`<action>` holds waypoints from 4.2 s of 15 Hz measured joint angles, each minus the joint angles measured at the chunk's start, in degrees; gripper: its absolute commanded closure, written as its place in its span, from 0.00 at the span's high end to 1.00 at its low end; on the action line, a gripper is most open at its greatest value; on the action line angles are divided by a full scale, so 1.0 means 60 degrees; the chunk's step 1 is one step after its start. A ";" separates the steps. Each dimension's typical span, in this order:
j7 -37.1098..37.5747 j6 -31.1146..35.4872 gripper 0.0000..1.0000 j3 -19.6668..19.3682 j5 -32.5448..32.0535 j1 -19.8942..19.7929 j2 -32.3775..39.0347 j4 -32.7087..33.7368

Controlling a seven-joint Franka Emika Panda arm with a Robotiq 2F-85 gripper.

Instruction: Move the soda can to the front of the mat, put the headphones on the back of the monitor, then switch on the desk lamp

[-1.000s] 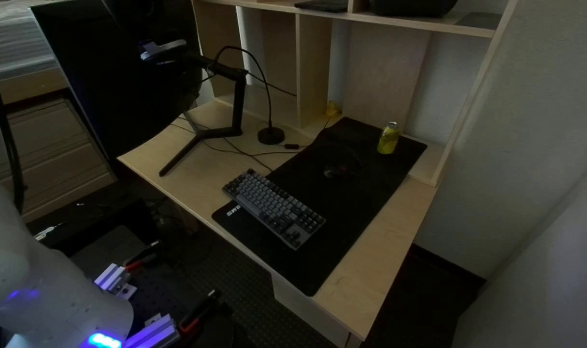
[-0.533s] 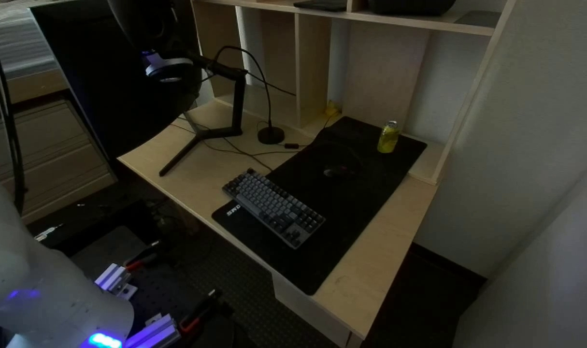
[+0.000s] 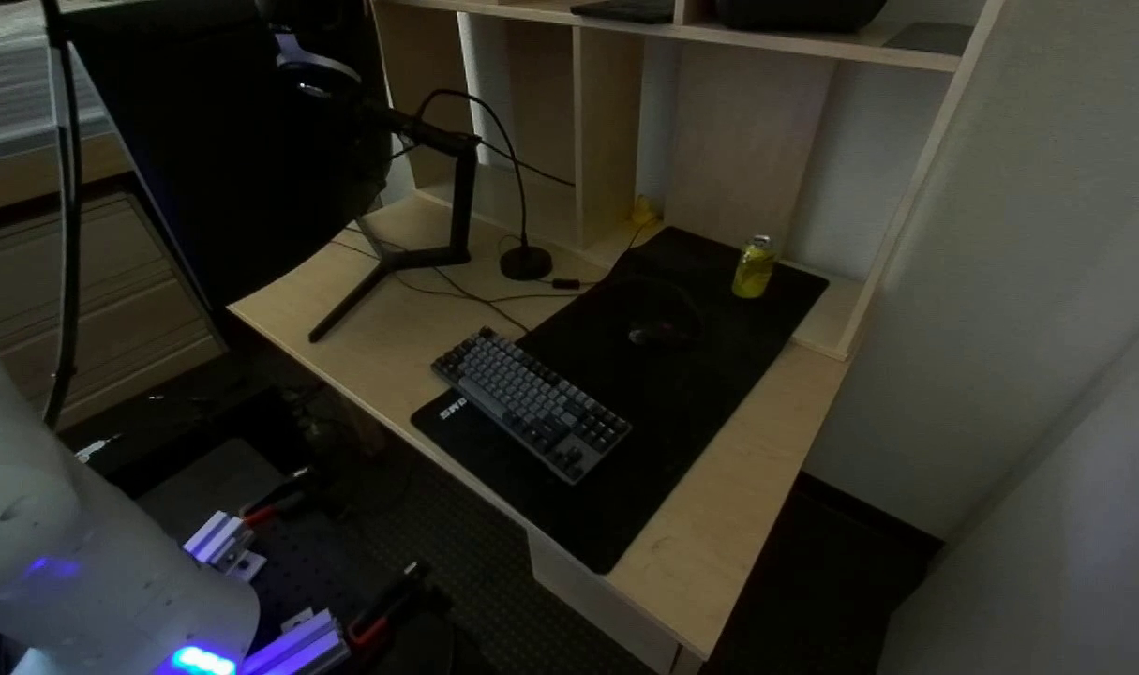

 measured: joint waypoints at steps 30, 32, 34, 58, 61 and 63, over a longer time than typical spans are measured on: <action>0.2176 0.3856 0.04 0.1012 -0.0010 0.0698 0.4300 0.4125; 0.2180 0.3939 0.04 0.1160 -0.0008 0.0706 0.4648 0.4604; 0.2193 0.3952 0.04 0.1268 -0.0008 0.0708 0.4940 0.5039; 0.3422 0.6606 1.00 0.0267 -0.4984 0.2069 0.5015 0.6410; 0.3416 0.6907 1.00 -0.0645 -0.5768 0.2539 0.4754 0.5707; 0.3406 0.7201 1.00 -0.1181 -0.6098 0.2908 0.4683 0.5229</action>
